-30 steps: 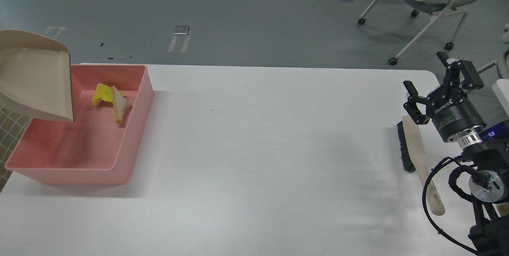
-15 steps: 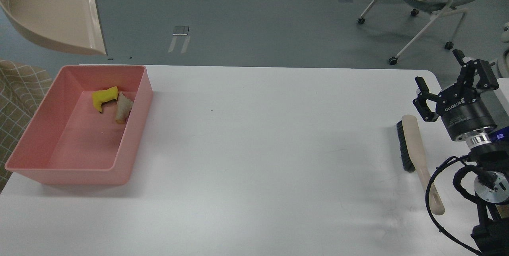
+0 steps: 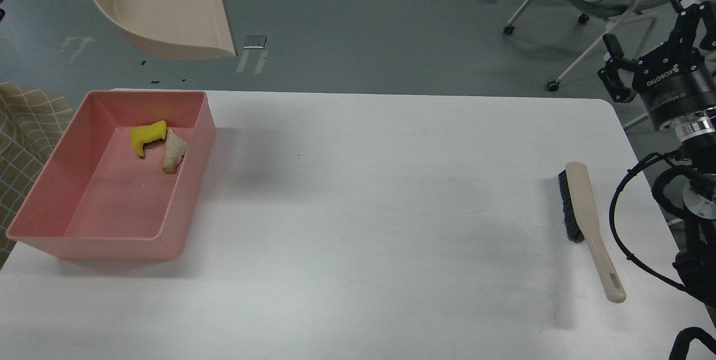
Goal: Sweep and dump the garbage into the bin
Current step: 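Bring the dustpan back down and place it on the table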
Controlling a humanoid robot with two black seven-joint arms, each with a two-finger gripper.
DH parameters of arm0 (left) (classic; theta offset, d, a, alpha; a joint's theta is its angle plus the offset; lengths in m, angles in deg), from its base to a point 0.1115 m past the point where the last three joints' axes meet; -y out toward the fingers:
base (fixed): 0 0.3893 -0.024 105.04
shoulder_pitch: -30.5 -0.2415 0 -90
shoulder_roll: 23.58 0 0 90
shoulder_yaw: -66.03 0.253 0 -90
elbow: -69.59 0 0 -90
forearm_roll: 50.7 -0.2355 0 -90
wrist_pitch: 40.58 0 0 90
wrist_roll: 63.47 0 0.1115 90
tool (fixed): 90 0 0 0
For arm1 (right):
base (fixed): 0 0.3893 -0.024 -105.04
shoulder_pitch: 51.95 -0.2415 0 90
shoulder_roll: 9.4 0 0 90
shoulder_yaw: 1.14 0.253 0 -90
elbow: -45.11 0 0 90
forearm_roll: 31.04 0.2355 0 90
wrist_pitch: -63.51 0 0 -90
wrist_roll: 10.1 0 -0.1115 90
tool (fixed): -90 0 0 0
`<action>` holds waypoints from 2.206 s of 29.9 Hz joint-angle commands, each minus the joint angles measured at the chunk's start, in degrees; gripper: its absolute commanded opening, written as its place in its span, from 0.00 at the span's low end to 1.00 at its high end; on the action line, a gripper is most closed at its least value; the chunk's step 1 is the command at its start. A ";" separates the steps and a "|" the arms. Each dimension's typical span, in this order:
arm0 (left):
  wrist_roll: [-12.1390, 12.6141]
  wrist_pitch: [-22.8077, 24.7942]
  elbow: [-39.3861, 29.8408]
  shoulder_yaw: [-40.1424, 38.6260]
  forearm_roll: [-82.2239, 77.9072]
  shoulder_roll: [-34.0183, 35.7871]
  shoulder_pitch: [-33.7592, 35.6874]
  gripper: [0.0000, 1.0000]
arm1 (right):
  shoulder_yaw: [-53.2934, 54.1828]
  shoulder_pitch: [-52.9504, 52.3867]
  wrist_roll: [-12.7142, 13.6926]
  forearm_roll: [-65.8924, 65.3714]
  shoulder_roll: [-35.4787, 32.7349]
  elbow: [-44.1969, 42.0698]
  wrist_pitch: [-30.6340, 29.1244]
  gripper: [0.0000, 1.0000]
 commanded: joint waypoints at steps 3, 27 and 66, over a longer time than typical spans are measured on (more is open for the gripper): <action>1.69 0.00 -0.10 0.10 -0.42 -6.79 0.86 0.17 | 0.25 -2.85 -0.26 0.14 0.53 -3.47 0.00 1.00; 8.03 -3.29 1.84 18.37 -11.32 -34.48 8.07 0.17 | 0.25 -3.55 -0.35 4.97 2.46 -3.29 0.00 1.00; 7.77 -20.44 3.51 28.22 -11.41 -42.05 4.03 0.34 | 0.16 -1.80 -0.35 4.97 2.29 -3.29 0.00 1.00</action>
